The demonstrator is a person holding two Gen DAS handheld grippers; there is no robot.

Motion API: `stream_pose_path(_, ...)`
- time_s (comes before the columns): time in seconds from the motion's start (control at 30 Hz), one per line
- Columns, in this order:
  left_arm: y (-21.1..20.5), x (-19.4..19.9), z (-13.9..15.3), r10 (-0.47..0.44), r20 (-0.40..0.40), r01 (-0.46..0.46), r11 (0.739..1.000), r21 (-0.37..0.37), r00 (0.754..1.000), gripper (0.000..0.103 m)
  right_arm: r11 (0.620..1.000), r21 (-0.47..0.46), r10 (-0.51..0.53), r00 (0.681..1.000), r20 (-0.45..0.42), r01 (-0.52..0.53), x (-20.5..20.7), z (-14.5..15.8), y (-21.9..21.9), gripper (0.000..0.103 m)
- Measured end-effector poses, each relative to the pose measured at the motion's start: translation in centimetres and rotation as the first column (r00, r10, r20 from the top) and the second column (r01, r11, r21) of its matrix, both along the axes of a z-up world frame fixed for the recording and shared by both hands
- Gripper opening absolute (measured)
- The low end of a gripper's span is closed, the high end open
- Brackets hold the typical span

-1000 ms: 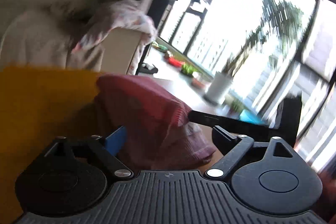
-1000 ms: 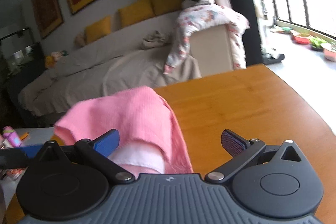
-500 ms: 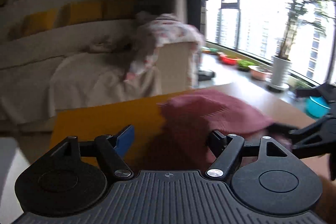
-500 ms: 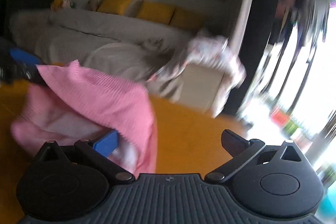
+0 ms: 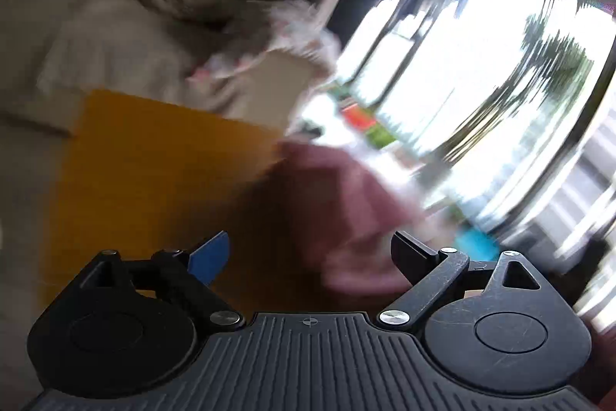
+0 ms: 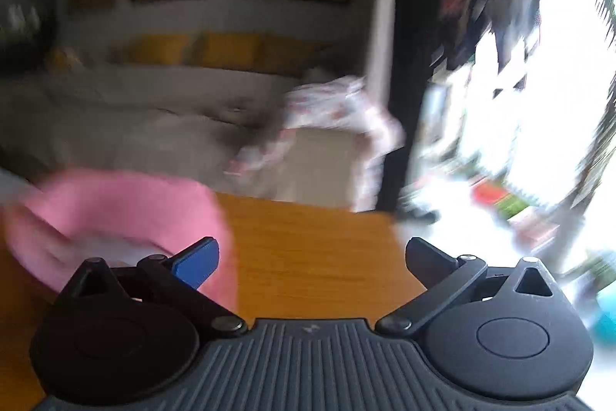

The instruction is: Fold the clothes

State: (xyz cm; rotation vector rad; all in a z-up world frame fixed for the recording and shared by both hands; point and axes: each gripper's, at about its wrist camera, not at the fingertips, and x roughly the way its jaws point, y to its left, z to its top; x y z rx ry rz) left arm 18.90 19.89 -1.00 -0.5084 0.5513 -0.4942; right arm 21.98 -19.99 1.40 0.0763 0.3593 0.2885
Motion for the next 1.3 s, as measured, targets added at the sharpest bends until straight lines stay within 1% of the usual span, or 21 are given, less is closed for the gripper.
stream_pose_path(0.03, 0.1, 0.5, 0.4, -0.014, 0.012, 0.014, 0.997, -0.076, 1.0, 0.096, 0.998, 0.054, 0.023, 0.999, -0.025, -0.022, -0.1, 0.3, -0.7, 0.103)
stream_pose_path(0.07, 0.0, 1.0, 0.8, -0.028, 0.03, 0.031, 0.99, -0.135, 0.999, 0.096, 0.989, 0.137, 0.06, 0.997, -0.054, -0.053, 0.3, 0.5, -1.2, 0.103)
stream_pose_path(0.1, -0.5, 1.6, 1.2, -0.045, 0.057, 0.053, 0.985, -0.162, 0.997, 0.096, 0.964, 0.252, 0.114, 0.99, -0.087, -0.089, 1.2, 0.7, -1.5, 0.103)
stream_pose_path(0.17, -1.9, 3.1, 1.6, -0.083, 0.113, 0.104, 0.976, -0.19, 0.99, 0.098, 0.886, 0.443, 0.219, 0.965, -0.141, -0.137, 3.6, 0.2, -1.5, 0.103)
stream_pose_path(0.2, -2.7, 3.9, 1.5, -0.092, 0.127, 0.115, 0.975, -0.19, 0.988, 0.099, 0.835, 0.528, 0.274, 0.949, -0.159, -0.153, 4.8, -0.2, -1.4, 0.103)
stream_pose_path(0.23, -3.4, 4.9, 1.0, -0.085, 0.109, 0.103, 0.981, -0.165, 0.99, 0.099, 0.804, 0.574, 0.307, 0.935, -0.18, -0.154, 5.9, -0.8, -1.0, 0.103)
stream_pose_path(0.27, -4.0, 5.9, 0.2, -0.076, 0.062, 0.084, 0.988, -0.132, 0.995, 0.099, 0.804, 0.577, 0.314, 0.926, -0.209, -0.143, 6.7, -1.5, -0.5, 0.103)
stream_pose_path(0.3, -4.5, 6.9, -0.9, -0.069, -0.006, 0.068, 0.993, -0.101, 0.998, 0.099, 0.816, 0.564, 0.311, 0.919, -0.24, -0.129, 7.3, -2.2, 0.2, 0.103)
stream_pose_path(0.37, -5.2, 8.0, -3.3, -0.077, -0.153, 0.071, 0.997, -0.042, 0.985, 0.099, 0.875, 0.474, 0.284, 0.9, -0.33, -0.102, 7.8, -3.8, 1.4, 0.103)
stream_pose_path(0.4, -5.5, 8.2, -4.3, -0.084, -0.207, 0.084, 0.996, -0.009, 0.975, 0.099, 0.902, 0.421, 0.268, 0.889, -0.371, -0.096, 7.9, -4.6, 1.9, 0.103)
stream_pose_path(0.43, -5.7, 8.1, -4.8, -0.092, -0.229, 0.1, 0.995, 0.023, 0.969, 0.099, 0.922, 0.375, 0.256, 0.882, -0.396, -0.099, 7.8, -5.1, 2.2, 0.103)
stream_pose_path(0.5, -5.7, 7.3, -4.7, -0.079, -0.225, 0.097, 0.993, 0.071, 0.971, 0.099, 0.943, 0.315, 0.241, 0.877, -0.416, -0.109, 7.3, -5.7, 2.1, 0.103)
stream_pose_path(0.6, -5.1, 6.5, -3.0, 0.006, -0.177, 0.017, 0.991, 0.131, 0.984, 0.1, 0.949, 0.295, 0.218, 0.901, -0.374, -0.107, 6.8, -4.8, 1.2, 0.103)
stream_pose_path(0.67, -5.4, 6.3, -2.3, 0.021, -0.165, 0.006, 0.987, 0.162, 0.986, 0.101, 0.962, 0.258, 0.173, 0.928, -0.329, -0.088, 7.1, -3.8, 1.0, 0.103)
stream_pose_path(0.7, -5.6, 6.1, -2.1, 0.02, -0.164, 0.009, 0.985, 0.173, 0.986, 0.101, 0.967, 0.245, 0.157, 0.931, -0.328, -0.077, 7.4, -3.6, 0.9, 0.103)
stream_pose_path(0.77, -6.2, 5.9, -1.7, 0.02, -0.162, 0.013, 0.98, 0.196, 0.987, 0.101, 0.971, 0.235, 0.137, 0.925, -0.355, -0.053, 8.4, -3.6, 0.8, 0.103)
stream_pose_path(0.8, -6.5, 5.8, -1.4, 0.019, -0.161, 0.015, 0.978, 0.208, 0.987, 0.101, 0.968, 0.244, 0.142, 0.915, -0.377, -0.049, 8.8, -3.9, 0.8, 0.103)
stream_pose_path(0.9, -7.5, 5.8, -1.8, 0.006, -0.171, 0.032, 0.975, 0.219, 0.985, 0.101, 0.948, 0.315, 0.183, 0.887, -0.423, -0.046, 9.6, -4.8, 0.6, 0.103)
stream_pose_path(1.03, -7.0, 6.4, -2.5, 0.013, -0.165, 0.023, 0.976, 0.217, 0.986, 0.101, 0.941, 0.322, 0.234, 0.892, -0.386, -0.108, 9.3, -4.9, 1.9, 0.103)
stream_pose_path(1.17, -5.8, 7.4, -3.2, 0.038, -0.155, -0.004, 0.977, 0.212, 0.987, 0.101, 0.922, 0.348, 0.308, 0.864, -0.399, -0.168, 10.5, -5.2, 4.7, 0.103)
stream_pose_path(1.3, -4.6, 8.3, -3.9, 0.062, -0.145, -0.031, 0.978, 0.207, 0.988, 0.101, 0.923, 0.321, 0.334, 0.853, -0.402, -0.21, 12.7, -5.6, 8.5, 0.103)
